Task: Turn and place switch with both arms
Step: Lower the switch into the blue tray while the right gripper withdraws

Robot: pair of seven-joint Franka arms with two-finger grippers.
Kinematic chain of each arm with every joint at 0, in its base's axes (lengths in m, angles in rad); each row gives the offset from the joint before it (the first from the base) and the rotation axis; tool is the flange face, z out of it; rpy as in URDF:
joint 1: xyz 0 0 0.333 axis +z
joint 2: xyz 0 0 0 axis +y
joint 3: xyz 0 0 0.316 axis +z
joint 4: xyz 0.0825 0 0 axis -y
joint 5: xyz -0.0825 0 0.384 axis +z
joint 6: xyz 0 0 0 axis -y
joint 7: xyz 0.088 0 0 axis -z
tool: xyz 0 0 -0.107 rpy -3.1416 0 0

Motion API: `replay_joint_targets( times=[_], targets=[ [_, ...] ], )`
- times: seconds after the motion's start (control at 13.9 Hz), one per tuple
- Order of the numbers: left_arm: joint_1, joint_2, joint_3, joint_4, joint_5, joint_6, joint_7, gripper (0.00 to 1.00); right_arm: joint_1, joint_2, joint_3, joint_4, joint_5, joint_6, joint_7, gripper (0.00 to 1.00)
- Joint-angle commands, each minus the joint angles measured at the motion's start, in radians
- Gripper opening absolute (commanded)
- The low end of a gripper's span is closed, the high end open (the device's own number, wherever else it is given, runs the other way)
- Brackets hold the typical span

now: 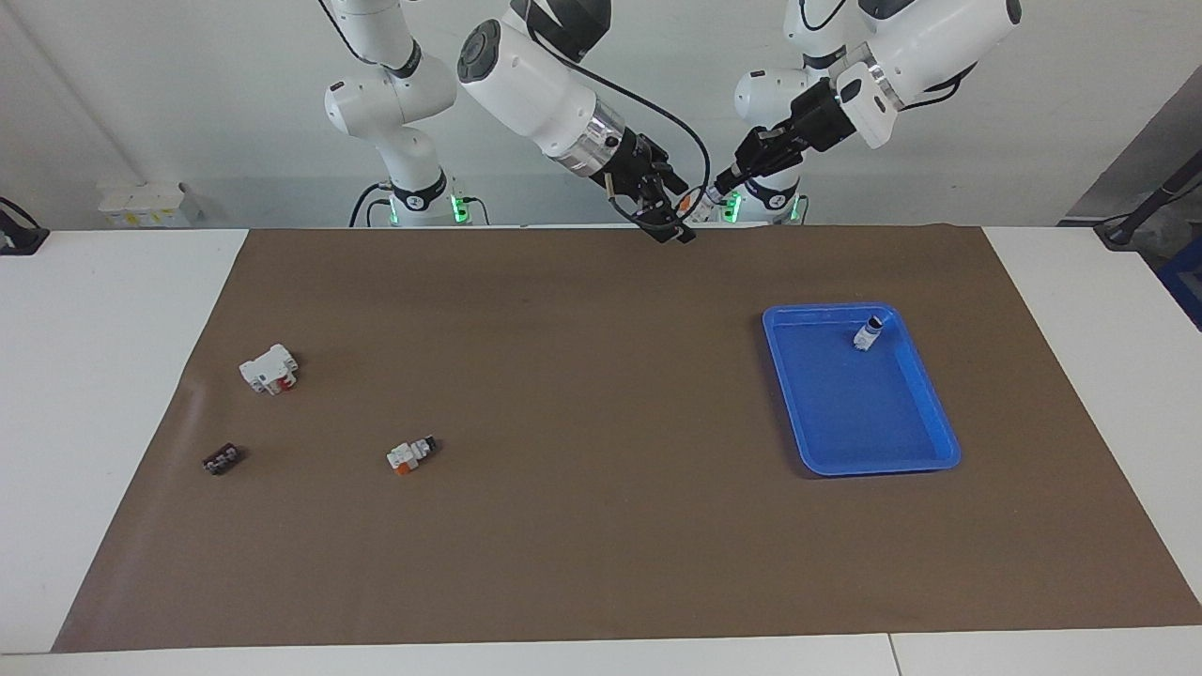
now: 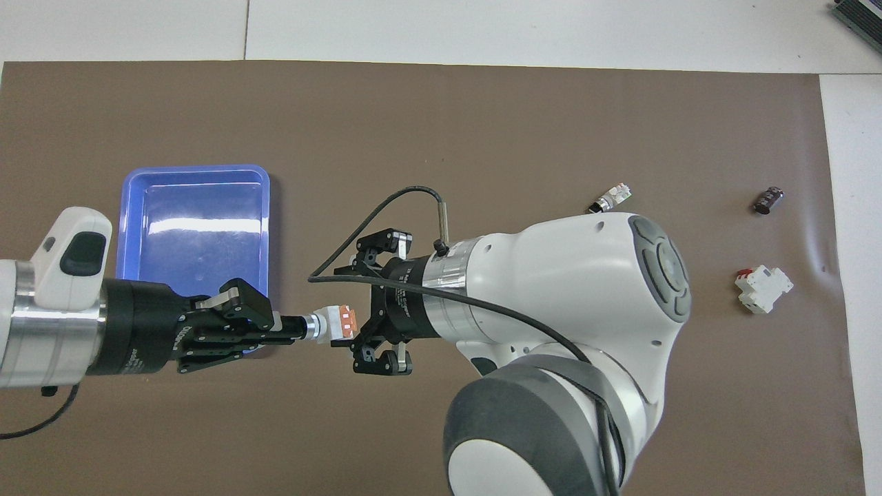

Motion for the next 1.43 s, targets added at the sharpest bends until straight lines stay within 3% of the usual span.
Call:
replay_joint_targets(
  times=[0.0, 0.22, 0.43, 0.72, 0.93, 1.15, 1.36],
  targets=[
    [0.012, -0.036, 0.015, -0.039, 0.007, -0.003, 0.063, 0.0, -0.047, -0.035, -0.001, -0.005, -0.012, -0.074, -0.085, 1.0],
    [0.064, -0.034, 0.013, -0.044, 0.056, -0.004, 0.141, 0.0, -0.087, -0.055, -0.001, -0.005, -0.082, -0.16, -0.2, 1.0],
    [0.071, -0.019, 0.013, -0.067, 0.158, 0.014, 0.228, 0.0, -0.099, -0.061, -0.003, 0.0, -0.223, -0.157, -0.35, 1.0],
    [0.069, -0.02, 0.012, -0.147, 0.359, 0.089, 0.305, 0.0, -0.17, -0.063, -0.004, 0.001, -0.511, -0.158, -0.69, 1.0],
    [0.081, -0.005, 0.013, -0.239, 0.493, 0.206, 0.293, 0.0, -0.28, -0.061, -0.004, 0.0, -0.585, -0.166, -0.933, 1.0],
    [0.12, 0.053, 0.013, -0.273, 0.515, 0.295, 0.286, 0.0, -0.386, -0.063, -0.004, 0.003, -0.761, -0.203, -1.123, 1.0],
    [0.117, 0.168, 0.013, -0.273, 0.545, 0.405, 0.27, 0.0, -0.469, -0.071, -0.009, 0.021, -0.794, -0.247, -1.38, 1.0]
  ],
)
